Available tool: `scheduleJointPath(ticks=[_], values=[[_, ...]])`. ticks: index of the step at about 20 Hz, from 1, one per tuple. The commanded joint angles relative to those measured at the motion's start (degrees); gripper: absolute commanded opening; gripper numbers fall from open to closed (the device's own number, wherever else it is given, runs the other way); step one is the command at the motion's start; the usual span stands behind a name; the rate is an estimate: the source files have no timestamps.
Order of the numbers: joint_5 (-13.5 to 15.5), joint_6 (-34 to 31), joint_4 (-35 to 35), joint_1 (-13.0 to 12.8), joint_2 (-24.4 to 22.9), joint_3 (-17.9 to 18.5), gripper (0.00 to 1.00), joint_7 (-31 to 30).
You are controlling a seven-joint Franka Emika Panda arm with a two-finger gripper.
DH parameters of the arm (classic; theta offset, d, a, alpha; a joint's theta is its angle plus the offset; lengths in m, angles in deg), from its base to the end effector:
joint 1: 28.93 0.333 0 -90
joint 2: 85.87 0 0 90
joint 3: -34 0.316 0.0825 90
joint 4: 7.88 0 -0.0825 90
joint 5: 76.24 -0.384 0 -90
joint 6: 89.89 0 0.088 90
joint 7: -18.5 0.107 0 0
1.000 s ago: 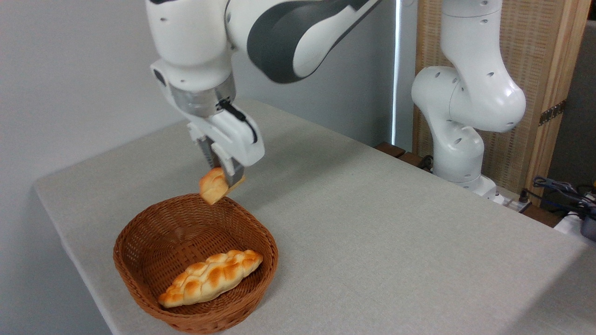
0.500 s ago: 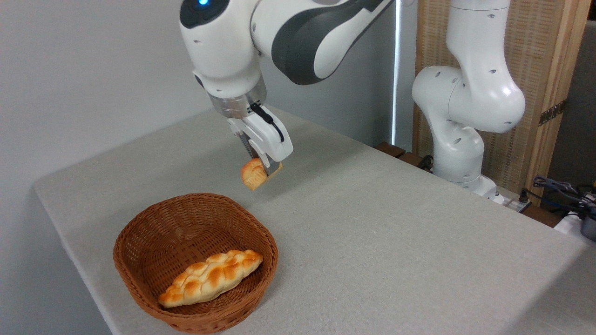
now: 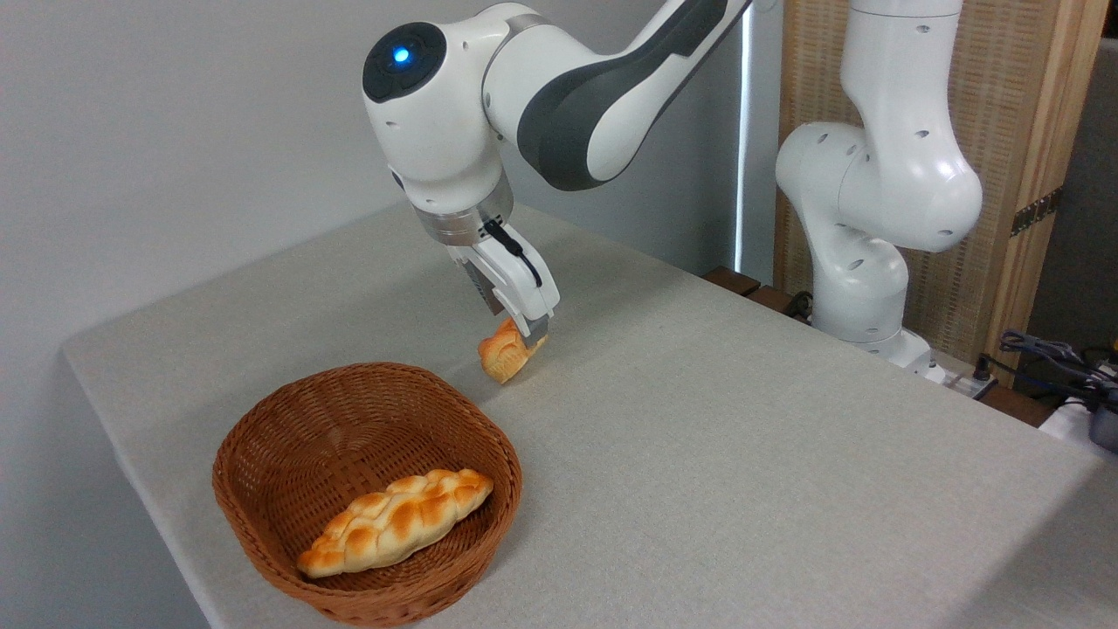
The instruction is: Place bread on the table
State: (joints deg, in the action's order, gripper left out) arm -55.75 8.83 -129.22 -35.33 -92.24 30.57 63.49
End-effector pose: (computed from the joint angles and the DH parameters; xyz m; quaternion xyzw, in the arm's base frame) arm 0.4741 -0.1156 0.4465 0.8893 -0.4024 -0.0820 0.2012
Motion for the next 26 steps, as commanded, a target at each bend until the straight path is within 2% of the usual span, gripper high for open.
scheduleJointPath(ticks=[1,3,8,12,14,16,20,23,26], values=[[0.3,1.1,-1.1,-0.5,-1.1,0.4,1.0,1.4],[0.2,1.2,-0.7,-0.5,-1.1,0.4,1.0,1.5],[-5.7,1.7,1.4,-0.3,-1.8,1.1,1.0,2.6],[-5.9,1.7,6.1,0.5,-2.0,1.4,1.0,2.2],[-6.1,1.5,9.5,0.9,-1.8,2.5,1.0,-1.3],[-8.5,1.5,14.1,0.9,-1.5,3.5,1.0,-4.3],[-9.9,1.2,20.4,1.0,0.4,3.6,1.0,-4.4],[-13.9,0.5,25.1,1.0,2.7,3.5,1.0,-6.8],[-17.0,0.1,27.8,1.0,4.9,3.5,1.0,-13.3]])
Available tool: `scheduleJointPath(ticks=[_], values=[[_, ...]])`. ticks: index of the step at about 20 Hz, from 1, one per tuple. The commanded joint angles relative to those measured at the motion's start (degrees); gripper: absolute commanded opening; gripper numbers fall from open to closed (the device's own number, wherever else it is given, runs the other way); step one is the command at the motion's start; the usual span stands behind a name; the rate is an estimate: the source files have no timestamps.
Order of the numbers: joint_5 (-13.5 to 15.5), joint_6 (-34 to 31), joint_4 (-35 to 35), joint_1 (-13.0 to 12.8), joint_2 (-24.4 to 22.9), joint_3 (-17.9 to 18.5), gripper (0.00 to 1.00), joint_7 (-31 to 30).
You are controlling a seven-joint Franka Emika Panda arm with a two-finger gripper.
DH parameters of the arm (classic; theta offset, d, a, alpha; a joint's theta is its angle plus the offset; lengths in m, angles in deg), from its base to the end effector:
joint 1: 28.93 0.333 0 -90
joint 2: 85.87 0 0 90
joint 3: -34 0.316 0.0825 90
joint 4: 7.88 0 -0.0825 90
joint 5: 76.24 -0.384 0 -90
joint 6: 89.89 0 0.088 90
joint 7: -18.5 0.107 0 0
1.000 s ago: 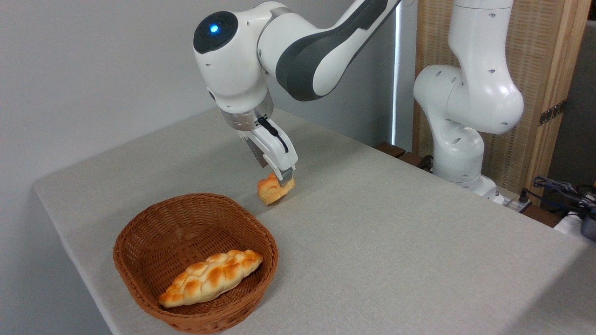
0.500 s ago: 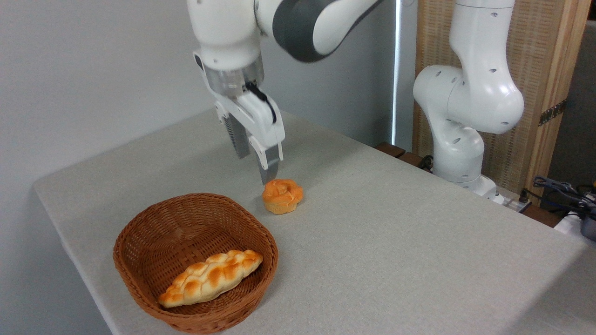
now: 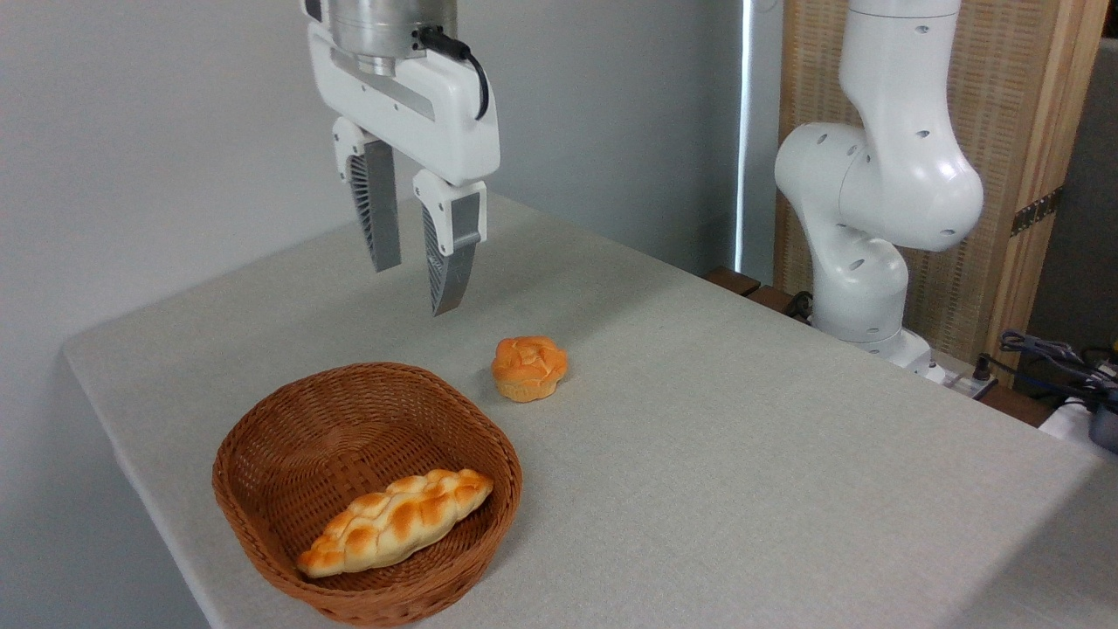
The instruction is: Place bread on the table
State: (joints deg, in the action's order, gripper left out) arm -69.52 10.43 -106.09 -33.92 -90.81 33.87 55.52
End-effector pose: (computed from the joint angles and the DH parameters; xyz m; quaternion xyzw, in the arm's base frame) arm 0.5405 -0.0590 0.6206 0.9323 -0.3517 0.0750 0.0390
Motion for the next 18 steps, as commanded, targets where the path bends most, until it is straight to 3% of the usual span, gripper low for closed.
scheduleJointPath(ticks=[1,6,18], values=[[-4.8,-2.2,5.4,-0.4,4.0,0.2,1.0,-5.6],[-5.3,-7.8,9.9,-0.3,7.2,0.4,1.0,-5.5],[-4.7,-8.0,9.9,1.1,7.4,0.4,1.0,-4.8]])
